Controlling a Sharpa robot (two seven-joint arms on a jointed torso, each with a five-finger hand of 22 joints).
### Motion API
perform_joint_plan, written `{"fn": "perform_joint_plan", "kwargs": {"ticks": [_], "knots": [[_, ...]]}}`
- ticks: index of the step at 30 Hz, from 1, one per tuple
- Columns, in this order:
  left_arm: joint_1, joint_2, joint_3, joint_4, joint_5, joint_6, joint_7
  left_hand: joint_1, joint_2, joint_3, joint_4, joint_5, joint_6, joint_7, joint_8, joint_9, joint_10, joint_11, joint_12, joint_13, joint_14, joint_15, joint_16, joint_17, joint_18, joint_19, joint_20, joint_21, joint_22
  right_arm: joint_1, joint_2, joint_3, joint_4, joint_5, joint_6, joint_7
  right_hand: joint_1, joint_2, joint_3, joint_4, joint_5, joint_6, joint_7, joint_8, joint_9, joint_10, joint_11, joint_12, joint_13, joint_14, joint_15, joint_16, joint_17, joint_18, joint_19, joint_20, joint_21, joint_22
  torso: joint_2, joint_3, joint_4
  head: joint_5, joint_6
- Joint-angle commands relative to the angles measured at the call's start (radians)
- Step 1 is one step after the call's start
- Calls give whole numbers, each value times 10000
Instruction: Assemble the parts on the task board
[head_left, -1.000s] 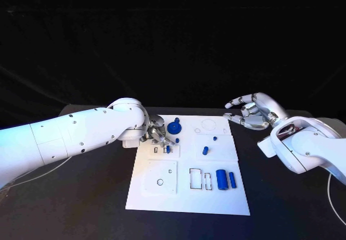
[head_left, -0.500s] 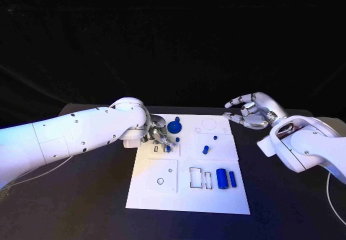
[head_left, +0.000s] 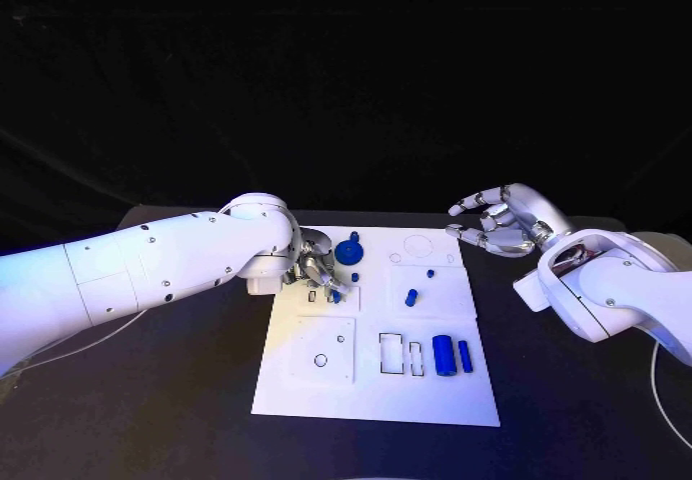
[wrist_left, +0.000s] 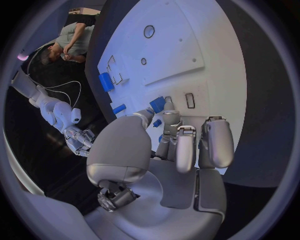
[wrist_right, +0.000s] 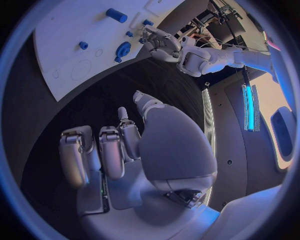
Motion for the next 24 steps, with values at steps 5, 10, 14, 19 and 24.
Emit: {"fn": "perform_joint_plan", "kwargs": {"ticks": [5, 10, 14, 19, 24], "knots": [[11, 24, 7, 24, 370, 154, -7, 234, -106, 474, -34, 1, -65, -67, 76, 146, 17, -86, 79, 41, 1038, -84, 64, 2633, -73, 47, -38, 81, 70, -14, 28, -4, -34, -86, 186, -59, -12, -42, 68, 10, 83, 67, 10, 54, 9, -36, -64, -11, 998, 1033, -61, -14, 2532, -68, 1046, -62, 46, 2632, -1, 4, 2, -6, -30], [11, 22, 7, 12, 601, 146, -7, 531, -215, 1247, -161, 5, -94, -110, 117, 316, 43, -126, 104, 79, 1038, -121, 64, 2633, -75, 43, -68, 101, 106, -17, 42, -5, -46, -86, 191, -62, -13, -40, 73, 11, 90, 70, 8, 58, 10, -34, -65, -9, 1000, 1032, -62, -15, 2531, -68, 1046, -62, 46, 2632, 1, 2, 15, -2, -39], [12, 15, 7, -4, 878, 120, -6, 896, -287, 2123, -525, 7, -140, -150, 163, 471, 73, -162, 120, 115, 1038, -161, 64, 2633, -82, 48, -105, 124, 153, -21, 58, -6, -58, -86, 194, -59, -13, -40, 73, 11, 90, 70, 8, 58, 10, -34, -65, -9, 1000, 1032, -62, -15, 2531, -68, 1046, -62, 46, 2632, -2, 0, 17, -7, -45], [12, 7, 7, -14, 1286, 55, -2, 1074, -562, 3949, -1416, 9, -290, -146, 407, 926, 207, -180, 168, 200, 1038, -175, 64, 2633, -88, 46, -125, 143, 202, -29, 69, -7, -74, -86, 193, -55, -13, -40, 73, 11, 90, 70, 8, 58, 10, -34, -65, -9, 1000, 1032, -62, -15, 2531, -68, 1046, -62, 46, 2632, 2, 0, 13, -10, -43], [12, -9, 15, 5, 1535, -12, 5, 737, -740, 4769, -1847, 3, -384, -97, 566, 1248, 254, -141, 166, 195, 1038, -137, 64, 2633, -94, 48, -95, 161, 242, -36, 70, -7, -82, -83, 187, -49, -13, -40, 73, 11, 90, 70, 8, 58, 10, -34, -65, -9, 1000, 1032, -62, -15, 2531, -68, 1046, -62, 46, 2632, 6, -2, 8, -16, -48]]}}
